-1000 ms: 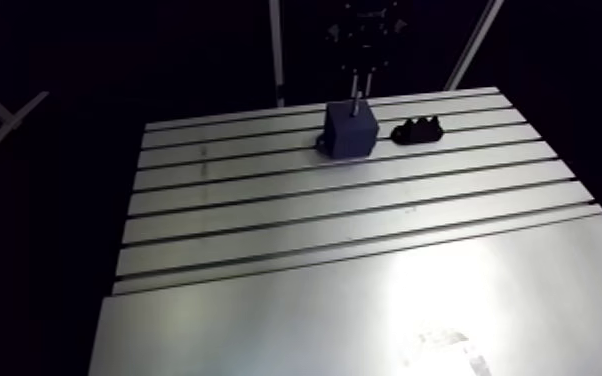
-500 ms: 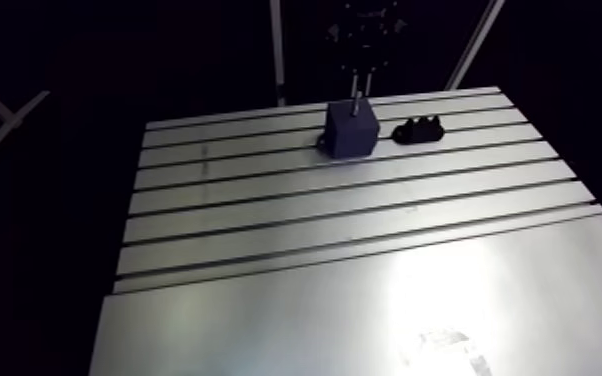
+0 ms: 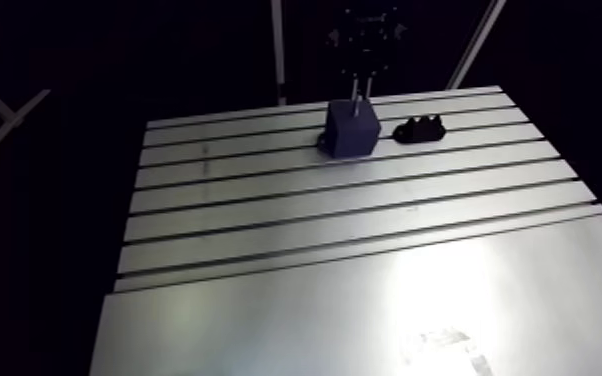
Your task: Pick up the M10 bolt and insert it into the hole until fully seated.
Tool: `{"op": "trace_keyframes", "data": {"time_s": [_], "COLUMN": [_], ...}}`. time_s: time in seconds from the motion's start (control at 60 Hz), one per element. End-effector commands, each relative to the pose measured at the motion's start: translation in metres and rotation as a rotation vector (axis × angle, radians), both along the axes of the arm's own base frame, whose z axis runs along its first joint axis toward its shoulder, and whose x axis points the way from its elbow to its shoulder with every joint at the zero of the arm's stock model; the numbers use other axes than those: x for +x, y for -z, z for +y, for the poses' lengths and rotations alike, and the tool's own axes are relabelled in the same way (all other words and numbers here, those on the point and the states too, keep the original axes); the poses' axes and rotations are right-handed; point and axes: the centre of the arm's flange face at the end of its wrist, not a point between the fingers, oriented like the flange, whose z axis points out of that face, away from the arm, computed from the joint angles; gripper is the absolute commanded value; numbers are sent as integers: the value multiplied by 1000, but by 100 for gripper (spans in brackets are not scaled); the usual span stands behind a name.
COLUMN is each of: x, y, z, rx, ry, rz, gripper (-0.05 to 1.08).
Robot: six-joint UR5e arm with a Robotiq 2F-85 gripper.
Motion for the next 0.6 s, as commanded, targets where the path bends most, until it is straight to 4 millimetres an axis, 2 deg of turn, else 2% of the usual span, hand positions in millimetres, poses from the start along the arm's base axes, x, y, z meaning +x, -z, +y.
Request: {"op": "trace_keyframes", "data": {"time_s": [0.017,0.217,0.25,0.267,0.283,0.3,0.317,0.333,0.35,0.367,0.383,0.6], "x": [1,4,5,5,5,5,5,5,5,5,6,4], "y": [2,8,9,10,10,10,10,10,11,11,12,8], "z": [2,1,1,1,1,2,2,2,1,1,1,3], "rx": [2,-3,-4,-3,-3,0,2,2,3,3,3,-1], "ry": [2,5,6,6,6,5,5,5,3,3,4,4], "rz": [-4,-13,-14,-12,-12,-10,-7,-7,-5,-5,-5,43], "gripper": [107,103,100,93,93,78,53,53,23,23,2,0]}}
